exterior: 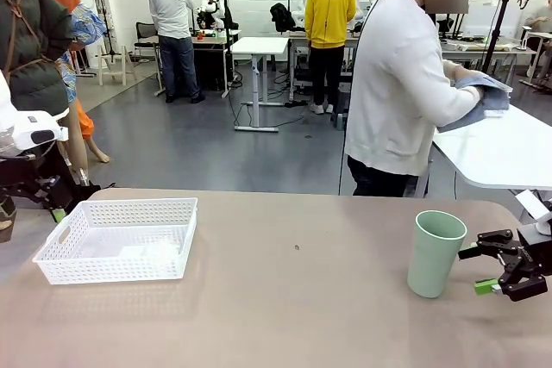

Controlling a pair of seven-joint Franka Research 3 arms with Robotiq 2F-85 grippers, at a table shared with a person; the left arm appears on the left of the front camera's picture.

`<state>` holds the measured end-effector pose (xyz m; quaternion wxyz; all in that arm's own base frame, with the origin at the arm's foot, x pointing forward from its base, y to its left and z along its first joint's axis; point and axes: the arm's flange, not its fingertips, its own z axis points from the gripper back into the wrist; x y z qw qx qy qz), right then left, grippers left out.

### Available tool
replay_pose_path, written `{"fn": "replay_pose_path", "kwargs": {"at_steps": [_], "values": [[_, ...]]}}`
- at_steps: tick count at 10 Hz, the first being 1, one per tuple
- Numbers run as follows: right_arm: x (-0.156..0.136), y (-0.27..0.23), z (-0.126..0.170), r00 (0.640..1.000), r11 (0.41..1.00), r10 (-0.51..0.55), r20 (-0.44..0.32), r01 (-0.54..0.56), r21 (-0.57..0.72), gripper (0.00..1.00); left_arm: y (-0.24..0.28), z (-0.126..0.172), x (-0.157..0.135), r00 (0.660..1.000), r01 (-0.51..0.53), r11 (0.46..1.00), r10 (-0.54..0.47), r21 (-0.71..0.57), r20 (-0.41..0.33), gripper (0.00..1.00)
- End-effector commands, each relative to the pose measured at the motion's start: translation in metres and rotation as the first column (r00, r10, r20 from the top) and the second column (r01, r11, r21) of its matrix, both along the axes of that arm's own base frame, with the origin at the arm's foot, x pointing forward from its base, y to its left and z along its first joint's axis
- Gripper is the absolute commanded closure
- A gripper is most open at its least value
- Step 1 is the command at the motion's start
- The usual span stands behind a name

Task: Clean and organize the cups into the basket.
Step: Pick up the Organizing basket and move it to the center of the table, then pick up the Reusable plastic cup from the right side of the table and place it inside the Organizing basket.

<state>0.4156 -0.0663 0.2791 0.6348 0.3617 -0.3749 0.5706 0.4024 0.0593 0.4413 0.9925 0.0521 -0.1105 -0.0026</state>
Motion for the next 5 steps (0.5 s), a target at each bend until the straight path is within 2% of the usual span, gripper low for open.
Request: {"fn": "replay_pose_path", "kwargs": {"at_steps": [1, 5], "values": [[0.007, 0.006, -0.009, 0.999, 1.000, 0.025, 0.023, -0.025, -0.004, 0.00, -0.003, -0.006, 0.015, 0.999, 0.001, 0.998, -0.004, -0.056, -0.048, 0.00], [0.009, 0.010, -0.019, 0.999, 0.999, 0.034, 0.009, -0.034, -0.018, 0.00, -0.015, -0.031, 0.027, 0.996, -0.010, 0.999, 0.007, -0.034, -0.090, 0.00]]}}
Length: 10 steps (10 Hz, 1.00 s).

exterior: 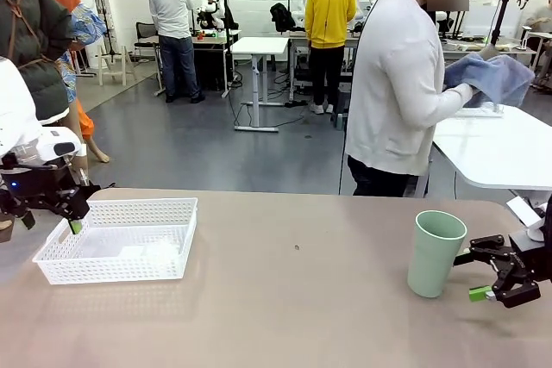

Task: Clean and organize the cups into the basket.
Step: Pick up the Organizing basket and move it to the center of the table, then pick up the Reusable plastic cup from the right side of the table and place it inside the Organizing basket.

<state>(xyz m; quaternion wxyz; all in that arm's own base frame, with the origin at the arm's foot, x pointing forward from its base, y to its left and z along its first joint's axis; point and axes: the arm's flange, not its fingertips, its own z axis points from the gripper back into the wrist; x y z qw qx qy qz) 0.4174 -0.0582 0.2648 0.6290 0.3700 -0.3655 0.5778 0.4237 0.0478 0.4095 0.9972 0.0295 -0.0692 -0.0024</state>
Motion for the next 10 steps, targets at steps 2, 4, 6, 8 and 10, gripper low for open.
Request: {"fn": "replay_pose_path", "kwargs": {"at_steps": [2, 4, 6, 8, 10], "values": [[0.008, 0.004, -0.008, 0.999, 0.999, 0.035, 0.040, -0.034, -0.007, 0.00, -0.007, -0.008, 0.006, 1.000, 0.006, 0.999, -0.005, 0.035, -0.015, 0.00], [0.011, 0.012, -0.015, 0.995, 0.997, 0.076, 0.064, -0.076, -0.002, 0.00, -0.006, -0.016, 0.007, 1.000, 0.017, 0.999, -0.017, 0.040, -0.012, 0.00], [0.018, 0.020, -0.017, 0.993, 0.996, 0.083, 0.081, -0.084, 0.010, 0.00, -0.007, -0.023, 0.003, 0.999, 0.041, 0.998, -0.041, 0.052, 0.004, 0.00], [0.030, 0.028, -0.013, 0.994, 0.995, 0.081, 0.067, -0.085, 0.057, 0.00, -0.008, -0.025, -0.007, 0.996, 0.079, 0.995, -0.081, 0.067, 0.042, 0.00], [0.047, 0.034, -0.014, 0.998, 0.995, 0.062, 0.034, -0.064, 0.077, 0.00, -0.008, -0.026, -0.018, 0.990, 0.106, 0.990, -0.113, 0.089, 0.080, 0.00]]}}
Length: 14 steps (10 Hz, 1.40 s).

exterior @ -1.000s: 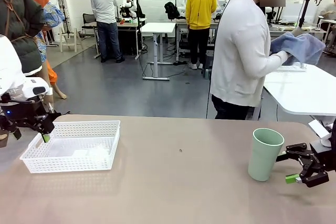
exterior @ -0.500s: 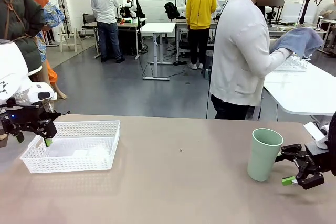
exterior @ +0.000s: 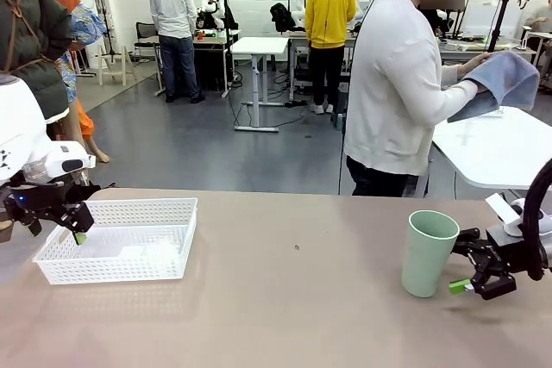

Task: Clean and organize the cups into the basket.
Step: Pick up the Organizing basket and move it to the center of the table, then pick up the Reusable plastic cup from the right side of the table and place it inside the Organizing basket.

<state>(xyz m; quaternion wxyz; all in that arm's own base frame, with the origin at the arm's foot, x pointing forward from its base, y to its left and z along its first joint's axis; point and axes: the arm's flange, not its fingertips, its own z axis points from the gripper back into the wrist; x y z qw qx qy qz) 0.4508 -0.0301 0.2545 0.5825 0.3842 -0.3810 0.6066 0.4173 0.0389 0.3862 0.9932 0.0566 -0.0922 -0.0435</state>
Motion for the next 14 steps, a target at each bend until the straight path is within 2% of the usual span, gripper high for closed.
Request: {"fn": "replay_pose_path", "kwargs": {"at_steps": [1, 5, 10, 14], "values": [[0.021, 0.010, -0.005, 0.998, 0.999, -0.032, -0.049, 0.034, 0.041, 0.00, 0.001, -0.004, -0.015, 0.998, 0.038, 0.998, -0.041, 0.039, 0.056, 0.00], [0.028, 0.037, -0.012, 0.996, 0.999, 0.010, -0.086, -0.007, 0.039, 0.00, 0.008, -0.006, -0.020, 0.996, 0.027, 0.998, -0.031, 0.057, 0.080, 0.00], [0.024, 0.057, -0.020, 0.994, 0.998, 0.053, -0.098, -0.051, 0.026, 0.00, 0.013, -0.011, -0.010, 0.998, 0.006, 0.998, -0.010, 0.060, 0.061, 0.00], [0.021, 0.066, -0.023, 0.994, 0.998, 0.051, -0.101, -0.048, 0.034, 0.00, 0.017, -0.024, 0.012, 1.000, -0.005, 0.999, 0.005, 0.039, -0.003, 0.00]]}}
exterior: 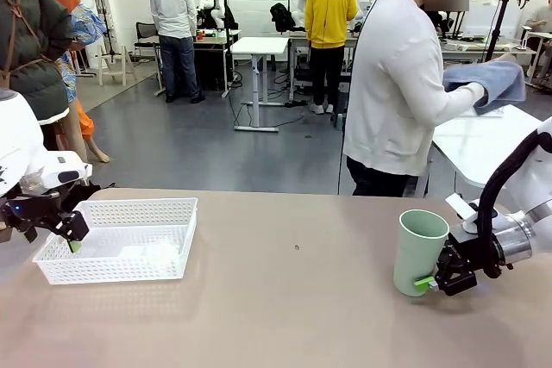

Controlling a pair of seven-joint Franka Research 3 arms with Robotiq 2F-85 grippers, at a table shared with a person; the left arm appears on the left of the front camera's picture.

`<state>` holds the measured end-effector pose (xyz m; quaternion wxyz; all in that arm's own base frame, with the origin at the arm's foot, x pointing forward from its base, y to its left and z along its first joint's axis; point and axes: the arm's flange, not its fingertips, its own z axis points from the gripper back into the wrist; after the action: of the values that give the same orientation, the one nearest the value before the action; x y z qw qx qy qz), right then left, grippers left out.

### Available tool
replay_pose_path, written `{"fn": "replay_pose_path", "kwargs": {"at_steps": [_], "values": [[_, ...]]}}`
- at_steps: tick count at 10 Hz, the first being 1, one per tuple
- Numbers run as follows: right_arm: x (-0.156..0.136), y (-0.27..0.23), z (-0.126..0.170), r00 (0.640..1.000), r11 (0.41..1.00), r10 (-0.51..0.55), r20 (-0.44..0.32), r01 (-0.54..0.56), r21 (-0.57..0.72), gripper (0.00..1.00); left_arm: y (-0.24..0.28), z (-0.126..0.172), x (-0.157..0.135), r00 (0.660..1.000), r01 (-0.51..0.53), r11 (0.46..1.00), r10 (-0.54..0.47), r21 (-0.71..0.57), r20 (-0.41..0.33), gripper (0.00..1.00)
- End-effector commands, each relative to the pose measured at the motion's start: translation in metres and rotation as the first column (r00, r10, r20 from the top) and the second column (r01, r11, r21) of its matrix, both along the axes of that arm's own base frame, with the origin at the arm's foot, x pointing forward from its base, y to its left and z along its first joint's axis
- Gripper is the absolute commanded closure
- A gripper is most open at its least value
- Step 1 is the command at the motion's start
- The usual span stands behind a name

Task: Clean and organize the cups into the basket.
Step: Pick up the Organizing basket and move it to the center of the table, then pick up the Reusable plastic cup from the right side of the table and place it inside the Organizing basket.

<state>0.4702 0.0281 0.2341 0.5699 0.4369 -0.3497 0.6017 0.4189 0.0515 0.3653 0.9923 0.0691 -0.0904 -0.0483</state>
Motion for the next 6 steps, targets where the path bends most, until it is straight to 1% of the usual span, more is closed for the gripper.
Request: {"fn": "replay_pose_path", "kwargs": {"at_steps": [1, 5, 6], "values": [[0.0022, 0.0100, -0.0031, 1.000, 1.000, -0.029, -0.009, 0.029, -0.004, 0.00, 0.0055, -0.0069, 0.0144, 1.000, -0.017, 1.000, 0.017, 0.011, -0.008, 0.00], [0.0039, 0.0160, -0.0060, 0.999, 0.999, -0.042, -0.008, 0.042, 0.020, 0.00, 0.0098, -0.0118, 0.0184, 1.000, -0.017, 1.000, 0.017, -0.008, -0.021, 0.00], [0.0031, 0.0144, -0.0065, 1.000, 0.999, -0.029, 0.006, 0.028, 0.031, 0.18, 0.0104, -0.0107, 0.0178, 1.000, -0.015, 1.000, 0.015, -0.015, -0.013, 0.00]]}}
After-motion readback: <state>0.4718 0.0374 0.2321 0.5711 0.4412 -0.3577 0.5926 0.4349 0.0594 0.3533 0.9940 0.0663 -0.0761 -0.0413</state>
